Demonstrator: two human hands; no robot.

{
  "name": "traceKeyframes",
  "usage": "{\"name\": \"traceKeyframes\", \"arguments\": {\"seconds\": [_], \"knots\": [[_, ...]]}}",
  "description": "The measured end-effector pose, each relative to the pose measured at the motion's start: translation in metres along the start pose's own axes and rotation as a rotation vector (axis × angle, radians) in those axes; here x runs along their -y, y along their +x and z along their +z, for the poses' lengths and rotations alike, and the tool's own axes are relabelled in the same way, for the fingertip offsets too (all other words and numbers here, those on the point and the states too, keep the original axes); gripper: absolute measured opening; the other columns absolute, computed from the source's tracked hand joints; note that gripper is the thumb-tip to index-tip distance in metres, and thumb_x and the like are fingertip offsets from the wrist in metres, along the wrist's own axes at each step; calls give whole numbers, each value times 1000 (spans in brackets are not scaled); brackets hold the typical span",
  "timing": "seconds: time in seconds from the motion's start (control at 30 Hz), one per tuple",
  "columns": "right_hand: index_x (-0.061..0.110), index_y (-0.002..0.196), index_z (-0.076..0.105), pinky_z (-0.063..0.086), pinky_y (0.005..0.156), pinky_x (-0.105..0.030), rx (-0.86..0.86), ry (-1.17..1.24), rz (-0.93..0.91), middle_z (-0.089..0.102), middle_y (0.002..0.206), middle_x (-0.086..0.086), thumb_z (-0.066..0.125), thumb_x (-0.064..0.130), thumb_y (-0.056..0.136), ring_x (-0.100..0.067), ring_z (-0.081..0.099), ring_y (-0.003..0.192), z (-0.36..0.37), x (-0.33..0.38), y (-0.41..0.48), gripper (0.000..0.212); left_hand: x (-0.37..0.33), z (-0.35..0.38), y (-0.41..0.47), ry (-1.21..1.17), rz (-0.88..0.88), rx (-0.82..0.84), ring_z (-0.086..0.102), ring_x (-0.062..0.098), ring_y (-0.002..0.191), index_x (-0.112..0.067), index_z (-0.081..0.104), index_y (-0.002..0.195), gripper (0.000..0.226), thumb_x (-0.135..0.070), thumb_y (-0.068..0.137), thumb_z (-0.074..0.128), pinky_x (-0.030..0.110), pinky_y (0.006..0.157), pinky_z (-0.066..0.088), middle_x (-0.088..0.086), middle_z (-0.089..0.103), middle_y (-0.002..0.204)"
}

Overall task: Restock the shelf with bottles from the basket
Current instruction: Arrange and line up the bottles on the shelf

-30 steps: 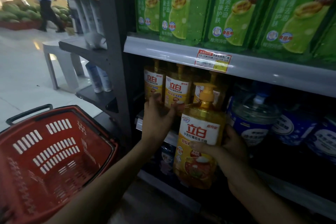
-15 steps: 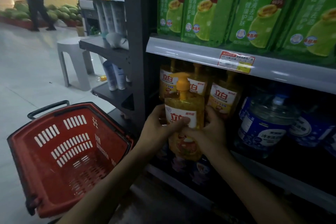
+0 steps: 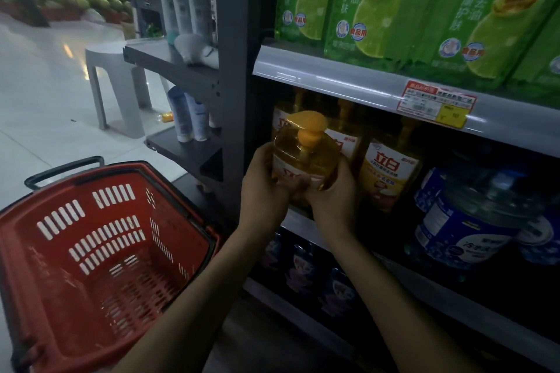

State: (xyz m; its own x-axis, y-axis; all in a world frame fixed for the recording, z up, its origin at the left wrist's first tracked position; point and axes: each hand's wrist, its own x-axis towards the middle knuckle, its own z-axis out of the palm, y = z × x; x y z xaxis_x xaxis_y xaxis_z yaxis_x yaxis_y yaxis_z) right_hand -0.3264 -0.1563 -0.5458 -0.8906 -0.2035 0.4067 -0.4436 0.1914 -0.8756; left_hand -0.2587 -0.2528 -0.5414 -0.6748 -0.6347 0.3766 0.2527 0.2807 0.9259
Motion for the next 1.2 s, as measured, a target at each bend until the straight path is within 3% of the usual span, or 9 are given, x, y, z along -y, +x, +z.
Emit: {"name": "traceKeyframes", "arguments": {"seconds": [0.13, 0.27, 0.43, 0.5, 0.6, 0.73, 0.87, 1.03, 1.2], "knots": [[33, 138, 55, 55, 100, -40, -1, 51, 17, 61, 139, 8, 80, 23, 83, -10, 54, 130, 16, -7, 12, 61, 4, -3, 14, -45, 7, -28, 69, 1, 107, -19, 61, 132, 61, -7, 78, 88, 21, 85, 59, -10, 73, 115], [30, 140, 55, 50, 82, -15, -20, 27, 22, 66, 131, 8, 80, 29, 82, -9, 60, 122, 30, -6, 22, 63, 8, -2, 25, -101, -14, -27, 73, 11, 105, -29, 62, 129, 48, -10, 88, 80, 40, 90, 62, -7, 76, 114], [32, 144, 50, 55, 100, -43, -15, -24, 56, 61, 140, 3, 77, 34, 86, -18, 56, 131, 40, -15, 28, 64, 18, 5, 29, -91, -89, -10, 71, 11, 114, -34, 55, 143, 56, -26, 92, 77, 43, 95, 59, -9, 74, 124], [39, 142, 49, 56, 97, -50, -10, -1, 75, 60, 141, 4, 78, 34, 84, -20, 55, 133, 42, -22, 27, 65, 23, 7, 31, -89, -151, -31, 71, 10, 112, -29, 55, 141, 57, -30, 90, 79, 46, 96, 60, -7, 73, 123], [45, 137, 50, 57, 96, -51, 46, 75, 108, 60, 140, 8, 79, 32, 82, -17, 55, 133, 40, -30, 26, 64, 26, 7, 31, -77, -227, -89, 70, 8, 108, -23, 53, 136, 52, -28, 91, 78, 43, 94, 61, -8, 70, 120], [37, 148, 46, 55, 100, -45, 191, 231, 159, 57, 144, 4, 76, 7, 86, -16, 53, 134, 35, -32, 24, 75, 28, 4, 31, -120, -320, -138, 72, 17, 108, -22, 57, 131, 43, -30, 93, 74, 50, 94, 60, -1, 72, 120], [49, 151, 34, 52, 104, -46, 291, 215, 196, 50, 150, 6, 74, 8, 88, -16, 46, 140, 36, -32, 25, 86, 27, 6, 28, -160, -356, -132, 71, 20, 110, -29, 54, 133, 47, -33, 91, 75, 52, 95, 59, -2, 71, 121], [33, 147, 43, 54, 84, -19, 353, 311, 296, 60, 124, 20, 74, -2, 85, 0, 55, 119, 37, -32, 22, 77, 26, 3, 33, -218, -426, -192, 68, 19, 115, -24, 53, 143, 52, -32, 95, 71, 54, 102, 55, -3, 69, 126], [36, 143, 44, 52, 104, -46, 334, 335, 350, 54, 145, 6, 78, 6, 82, -17, 51, 134, 46, -34, 18, 76, 29, 2, 32, -233, -420, -175, 66, 17, 117, -24, 54, 144, 51, -33, 97, 69, 52, 105, 53, -4, 69, 129]]}}
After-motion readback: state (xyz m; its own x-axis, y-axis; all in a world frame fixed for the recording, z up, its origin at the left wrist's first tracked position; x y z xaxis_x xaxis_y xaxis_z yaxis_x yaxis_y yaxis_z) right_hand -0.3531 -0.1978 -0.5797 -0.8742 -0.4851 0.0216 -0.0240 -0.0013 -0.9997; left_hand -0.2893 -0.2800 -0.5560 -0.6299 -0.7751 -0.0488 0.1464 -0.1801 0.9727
